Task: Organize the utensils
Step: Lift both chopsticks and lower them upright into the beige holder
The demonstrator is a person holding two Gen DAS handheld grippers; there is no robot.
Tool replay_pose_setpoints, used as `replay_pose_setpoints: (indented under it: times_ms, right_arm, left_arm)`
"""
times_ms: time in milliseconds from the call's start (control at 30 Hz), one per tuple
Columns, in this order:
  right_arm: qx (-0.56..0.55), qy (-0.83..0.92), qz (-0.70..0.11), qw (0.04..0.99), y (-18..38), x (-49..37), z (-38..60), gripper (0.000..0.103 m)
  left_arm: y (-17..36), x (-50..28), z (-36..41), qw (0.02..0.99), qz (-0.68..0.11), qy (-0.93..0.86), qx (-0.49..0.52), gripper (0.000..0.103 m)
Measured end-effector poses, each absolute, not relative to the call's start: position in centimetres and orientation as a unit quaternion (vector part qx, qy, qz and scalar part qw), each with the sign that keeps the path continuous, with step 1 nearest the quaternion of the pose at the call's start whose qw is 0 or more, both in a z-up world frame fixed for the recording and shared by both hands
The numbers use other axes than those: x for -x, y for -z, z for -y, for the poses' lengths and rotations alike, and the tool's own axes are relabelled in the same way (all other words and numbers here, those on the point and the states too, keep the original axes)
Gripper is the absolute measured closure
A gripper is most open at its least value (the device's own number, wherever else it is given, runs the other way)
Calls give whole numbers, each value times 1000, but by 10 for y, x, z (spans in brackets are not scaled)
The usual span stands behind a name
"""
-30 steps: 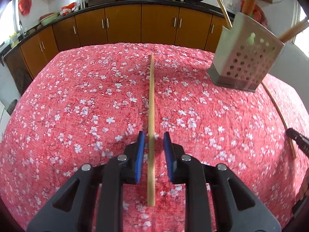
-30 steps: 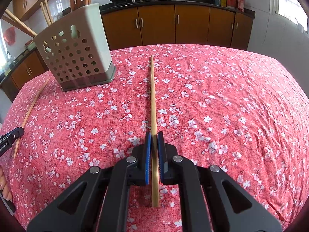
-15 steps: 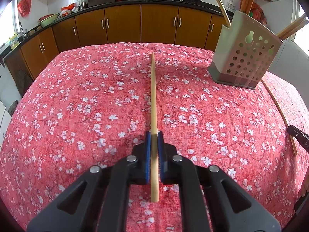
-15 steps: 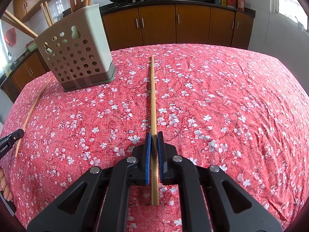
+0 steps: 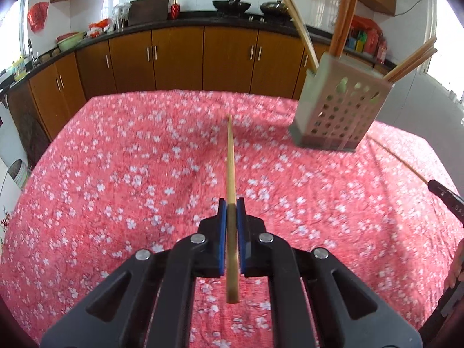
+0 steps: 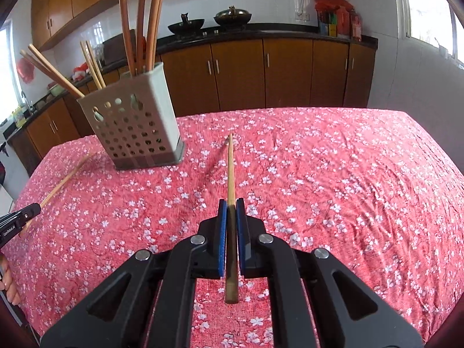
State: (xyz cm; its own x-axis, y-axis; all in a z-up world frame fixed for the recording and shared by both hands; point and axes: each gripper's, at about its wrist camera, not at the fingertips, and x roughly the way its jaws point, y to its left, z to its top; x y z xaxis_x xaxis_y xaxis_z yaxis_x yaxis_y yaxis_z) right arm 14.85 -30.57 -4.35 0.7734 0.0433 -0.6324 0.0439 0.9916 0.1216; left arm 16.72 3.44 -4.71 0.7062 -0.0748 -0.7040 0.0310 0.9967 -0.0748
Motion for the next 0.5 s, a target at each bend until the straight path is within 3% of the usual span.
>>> replay_pose_setpoints:
  times_ms: [500]
  right_arm:
    - [-76,-13,-230,970,-36,-131,308,96]
  left_arm:
    - [-41,-154,-33,957,-279,53,63,95]
